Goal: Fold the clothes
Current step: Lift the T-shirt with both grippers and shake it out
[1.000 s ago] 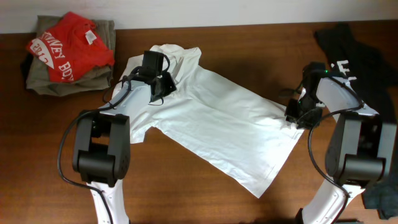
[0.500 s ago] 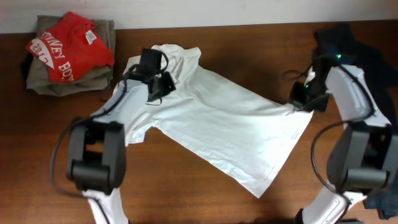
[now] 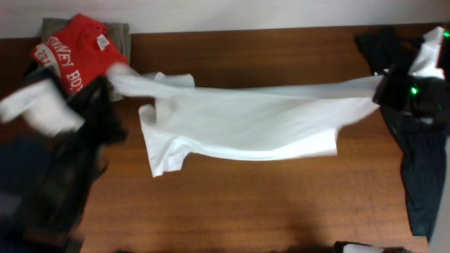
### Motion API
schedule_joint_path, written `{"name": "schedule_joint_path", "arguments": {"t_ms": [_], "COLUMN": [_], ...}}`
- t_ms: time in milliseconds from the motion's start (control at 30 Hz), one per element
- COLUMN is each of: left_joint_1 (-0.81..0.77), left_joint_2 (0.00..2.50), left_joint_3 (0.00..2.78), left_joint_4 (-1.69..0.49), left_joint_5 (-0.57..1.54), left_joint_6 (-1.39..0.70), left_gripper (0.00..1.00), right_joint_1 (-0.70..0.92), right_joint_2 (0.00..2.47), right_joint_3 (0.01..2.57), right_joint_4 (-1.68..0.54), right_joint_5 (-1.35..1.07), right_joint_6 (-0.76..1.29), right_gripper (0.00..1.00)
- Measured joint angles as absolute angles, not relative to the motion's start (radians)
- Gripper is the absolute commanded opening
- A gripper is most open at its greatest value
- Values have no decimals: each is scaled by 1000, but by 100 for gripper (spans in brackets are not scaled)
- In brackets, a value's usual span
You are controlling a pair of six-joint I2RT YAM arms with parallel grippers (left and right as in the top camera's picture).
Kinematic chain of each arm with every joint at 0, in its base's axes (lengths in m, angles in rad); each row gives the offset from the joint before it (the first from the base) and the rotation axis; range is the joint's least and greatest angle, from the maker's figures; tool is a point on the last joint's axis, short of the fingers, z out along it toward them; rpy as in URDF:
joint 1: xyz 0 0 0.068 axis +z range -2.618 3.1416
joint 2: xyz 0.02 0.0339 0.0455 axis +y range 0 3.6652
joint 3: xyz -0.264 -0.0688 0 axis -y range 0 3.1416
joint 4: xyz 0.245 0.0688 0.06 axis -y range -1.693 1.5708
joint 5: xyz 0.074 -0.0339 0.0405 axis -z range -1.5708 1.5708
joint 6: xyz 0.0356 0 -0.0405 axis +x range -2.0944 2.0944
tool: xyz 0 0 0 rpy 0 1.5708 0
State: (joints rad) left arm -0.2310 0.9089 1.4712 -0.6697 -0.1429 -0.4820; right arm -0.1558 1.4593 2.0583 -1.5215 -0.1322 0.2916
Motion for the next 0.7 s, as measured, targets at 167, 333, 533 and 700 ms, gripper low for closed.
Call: {"name": "schedule_joint_path", "arguments": {"t_ms": [167,333,533,700], "left_joint_1": [-231,-231,-280,-449], "left_joint_2": [785,829,1370,1773], "left_joint_3": [1655,1783,1777,1758], "left_joint_4": [-812,-927,-1188,-1298], "left_joint_5": [-216,-169,226,293], "left_joint_6": [-452,-427,-373,-358], "left_gripper": [0,77,99,99], "right_joint_1": [-156,-156,-156,-156], "right_joint_2": [1318,1276,1459,1517], "right_joint_3": [2076,2091,2091,2091], "right_joint_4": [-1531,-1530,-1526,-1515], "right_joint_5": [-133,-132,-130,-88], "right_joint_6": [292,291,292,292], "right_gripper": [4,4,4,6]}}
